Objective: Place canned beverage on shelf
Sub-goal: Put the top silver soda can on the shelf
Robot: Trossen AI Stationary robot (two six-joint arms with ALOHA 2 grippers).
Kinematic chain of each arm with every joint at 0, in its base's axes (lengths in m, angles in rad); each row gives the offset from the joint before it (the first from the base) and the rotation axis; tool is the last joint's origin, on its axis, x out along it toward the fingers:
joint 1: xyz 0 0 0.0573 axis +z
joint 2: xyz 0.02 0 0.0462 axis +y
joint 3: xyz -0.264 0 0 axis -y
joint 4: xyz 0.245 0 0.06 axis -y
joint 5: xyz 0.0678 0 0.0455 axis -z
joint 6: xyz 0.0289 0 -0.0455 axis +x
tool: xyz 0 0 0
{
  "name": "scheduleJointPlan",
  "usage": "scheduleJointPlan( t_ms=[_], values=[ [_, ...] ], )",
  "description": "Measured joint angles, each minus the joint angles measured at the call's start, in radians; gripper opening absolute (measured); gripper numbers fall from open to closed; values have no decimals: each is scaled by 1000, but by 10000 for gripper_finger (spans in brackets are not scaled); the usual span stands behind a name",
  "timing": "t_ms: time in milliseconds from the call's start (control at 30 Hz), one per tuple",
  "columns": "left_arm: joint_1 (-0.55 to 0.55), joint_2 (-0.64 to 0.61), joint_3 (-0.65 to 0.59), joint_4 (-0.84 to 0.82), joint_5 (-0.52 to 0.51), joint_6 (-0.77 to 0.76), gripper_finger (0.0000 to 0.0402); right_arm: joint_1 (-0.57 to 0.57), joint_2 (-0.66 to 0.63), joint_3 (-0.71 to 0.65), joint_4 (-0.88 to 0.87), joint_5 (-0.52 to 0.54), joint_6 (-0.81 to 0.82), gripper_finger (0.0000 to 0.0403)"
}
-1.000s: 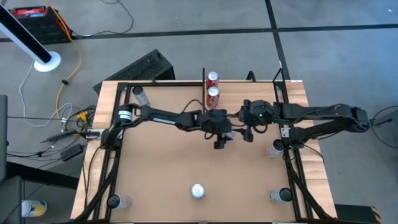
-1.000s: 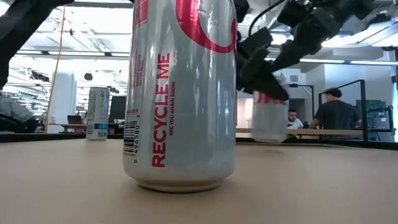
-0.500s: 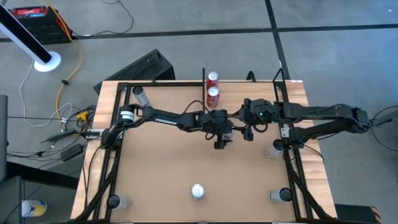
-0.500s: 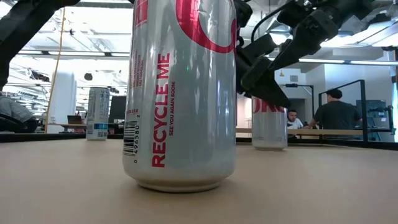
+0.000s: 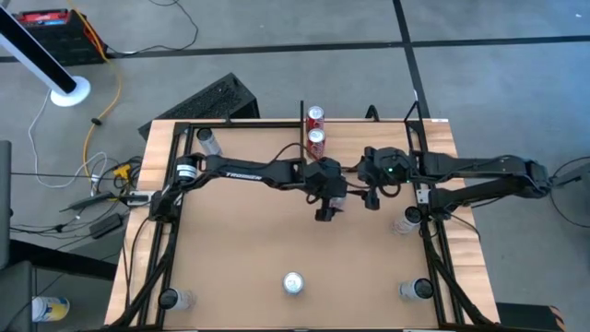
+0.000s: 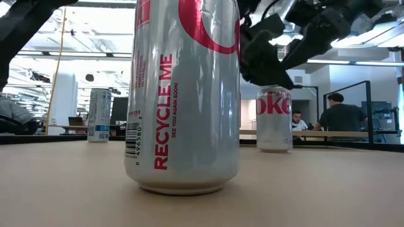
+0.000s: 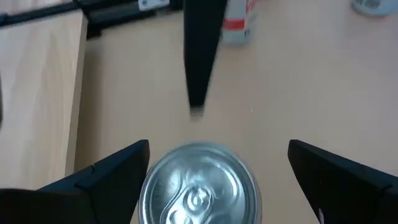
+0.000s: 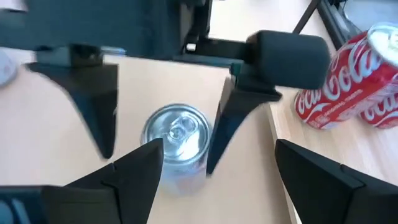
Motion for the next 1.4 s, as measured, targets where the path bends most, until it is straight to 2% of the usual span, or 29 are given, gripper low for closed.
scheduleJointPlan(
  t_ms=[333, 467, 667, 833, 967, 1100, 1200, 1300, 1400],
  values=[
    [5, -160, 1, -131, -263, 147, 366, 4, -33, 1, -15, 0, 15, 330],
    [17, -240, 1, -286, -395, 158, 367, 22, -1, 1, -13, -30, 51, 330],
    [64, -381, -49, -583, -679, 68, 367, 63, 57, 1, 36, -29, 88, 330],
    [103, -559, -201, -632, -708, -54, 367, 102, 107, 1, 85, -26, 112, 330],
    [119, -729, -424, -458, -670, -106, 367, 116, 145, 1, 104, -7, 121, 330],
    [121, -884, -701, -113, -595, -110, 367, 108, 182, 1, 99, 98, 156, 330],
    [122, -961, -877, 155, -539, -112, 367, 101, 198, 1, 97, 109, 167, 330],
    [122, -1003, -999, 354, -534, -114, 367, 102, 209, 1, 98, 108, 169, 330],
    [128, -1021, -1054, 421, -537, -121, 367, 102, 226, 1, 112, 108, 169, 330]
  ],
)
